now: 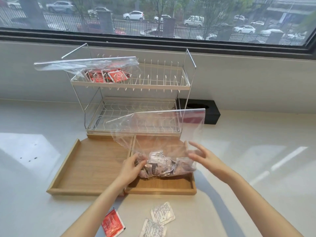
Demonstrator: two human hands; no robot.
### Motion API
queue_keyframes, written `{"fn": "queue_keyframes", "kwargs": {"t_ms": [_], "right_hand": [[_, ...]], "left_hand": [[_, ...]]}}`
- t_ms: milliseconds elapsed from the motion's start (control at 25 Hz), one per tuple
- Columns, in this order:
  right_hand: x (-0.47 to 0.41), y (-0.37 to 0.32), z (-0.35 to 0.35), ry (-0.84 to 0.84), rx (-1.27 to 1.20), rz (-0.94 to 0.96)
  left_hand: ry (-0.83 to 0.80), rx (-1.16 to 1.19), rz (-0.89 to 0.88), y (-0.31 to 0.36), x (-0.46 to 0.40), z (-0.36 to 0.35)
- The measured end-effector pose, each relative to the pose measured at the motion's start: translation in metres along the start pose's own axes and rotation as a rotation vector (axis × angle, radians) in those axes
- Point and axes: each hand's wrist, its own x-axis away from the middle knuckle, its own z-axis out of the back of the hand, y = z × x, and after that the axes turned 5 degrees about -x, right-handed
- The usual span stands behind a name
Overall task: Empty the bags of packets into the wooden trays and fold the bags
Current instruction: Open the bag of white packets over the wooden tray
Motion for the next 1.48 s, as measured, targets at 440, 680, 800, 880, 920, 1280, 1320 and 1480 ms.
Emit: {"fn": "queue_keyframes", "kwargs": {"t_ms": [440, 680, 800, 880, 920, 1280, 1320, 1480], "right_hand": [[0.001, -0.175, 0.026, 0.052, 0.413, 0.364], [-0.010, -0.180, -0.017, -0.112, 0.821, 0.355], [-0.012, -0.169, -0.015, -0.091, 0.695, 0.377], [-0.011, -0.166, -0.010, -0.090, 0.647, 0.368], [-0.011, -0.164, -0.008, -0.092, 0.640, 0.360], [-0.022, -0.169, -0.021, -0.370, 0.527, 0.010], [-0.023, -0.168, -0.024, -0.437, 0.554, -0.018], [-0.027, -0.161, -0.029, -0.558, 0.529, -0.091]], "left_hand": [[0.019, 0.244, -0.071, 0.032, 0.006, 0.012], [0.074, 0.359, -0.144, 0.060, 0.004, 0.026], [0.122, 0.465, -0.163, 0.060, 0.009, 0.030], [0.149, 0.524, -0.178, 0.062, 0.010, 0.034], [0.160, 0.565, -0.176, 0.065, 0.010, 0.036], [0.158, 0.708, -0.222, 0.078, 0.015, 0.043], [0.161, 0.704, -0.228, 0.079, 0.016, 0.043], [0.141, 0.661, -0.252, 0.082, 0.021, 0.046]]}}
